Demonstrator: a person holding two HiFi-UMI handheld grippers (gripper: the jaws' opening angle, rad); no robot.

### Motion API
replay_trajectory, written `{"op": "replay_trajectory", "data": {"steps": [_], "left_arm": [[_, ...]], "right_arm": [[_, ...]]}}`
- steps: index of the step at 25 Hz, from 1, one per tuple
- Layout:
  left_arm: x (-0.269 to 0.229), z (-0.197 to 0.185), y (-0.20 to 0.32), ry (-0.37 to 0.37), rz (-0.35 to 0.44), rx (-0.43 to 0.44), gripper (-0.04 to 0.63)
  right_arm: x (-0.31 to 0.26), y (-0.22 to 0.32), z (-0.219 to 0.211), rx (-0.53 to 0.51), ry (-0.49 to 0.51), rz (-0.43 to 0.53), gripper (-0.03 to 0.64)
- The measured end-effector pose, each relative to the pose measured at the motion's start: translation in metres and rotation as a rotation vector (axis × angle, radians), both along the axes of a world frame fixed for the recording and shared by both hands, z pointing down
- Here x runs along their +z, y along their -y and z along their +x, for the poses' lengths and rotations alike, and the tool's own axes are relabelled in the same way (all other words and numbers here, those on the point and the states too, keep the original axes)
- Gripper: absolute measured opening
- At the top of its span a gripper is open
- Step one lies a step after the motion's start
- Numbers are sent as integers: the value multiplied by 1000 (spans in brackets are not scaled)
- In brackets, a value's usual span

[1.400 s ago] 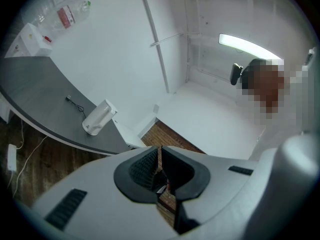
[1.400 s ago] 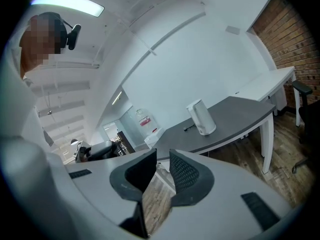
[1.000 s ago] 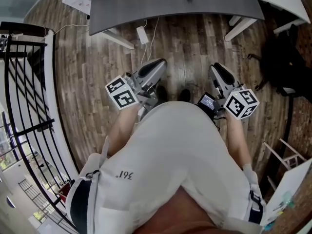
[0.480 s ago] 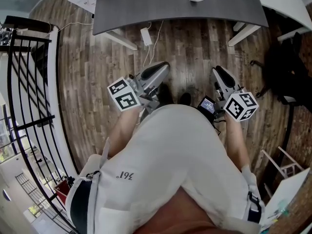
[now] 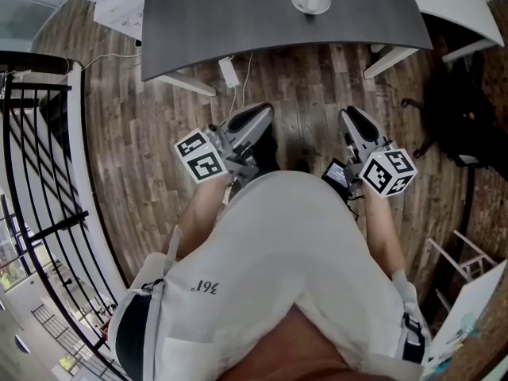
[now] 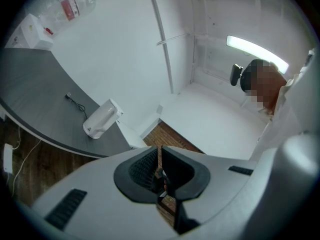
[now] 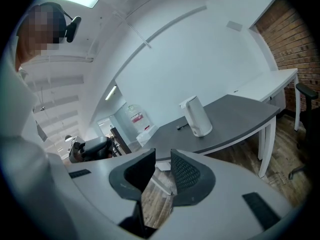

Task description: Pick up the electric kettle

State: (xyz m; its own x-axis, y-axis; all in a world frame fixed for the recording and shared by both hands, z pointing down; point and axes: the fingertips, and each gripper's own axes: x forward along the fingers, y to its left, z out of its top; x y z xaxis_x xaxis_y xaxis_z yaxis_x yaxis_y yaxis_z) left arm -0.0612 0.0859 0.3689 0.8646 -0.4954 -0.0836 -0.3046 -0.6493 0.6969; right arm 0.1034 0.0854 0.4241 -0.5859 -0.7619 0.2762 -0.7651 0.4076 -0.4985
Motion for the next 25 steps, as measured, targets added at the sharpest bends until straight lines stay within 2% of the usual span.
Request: {"op": "replay_trajectory", "data": {"steps": [5, 10, 15, 25], "left_arm": [[-7, -17, 57, 8, 27, 38, 5], [-11, -32, 99, 57, 58, 83, 8], [-9, -42, 127, 72, 54, 148, 53], [-5, -66, 175, 112, 86, 229, 56]], "right_arm": [[-4, 46, -19, 30, -22, 1, 74], [-10, 83, -36, 75, -36, 3, 74], [-12, 114, -48, 128, -63, 2, 95], [-11, 164, -65, 238, -115, 15, 109]]}}
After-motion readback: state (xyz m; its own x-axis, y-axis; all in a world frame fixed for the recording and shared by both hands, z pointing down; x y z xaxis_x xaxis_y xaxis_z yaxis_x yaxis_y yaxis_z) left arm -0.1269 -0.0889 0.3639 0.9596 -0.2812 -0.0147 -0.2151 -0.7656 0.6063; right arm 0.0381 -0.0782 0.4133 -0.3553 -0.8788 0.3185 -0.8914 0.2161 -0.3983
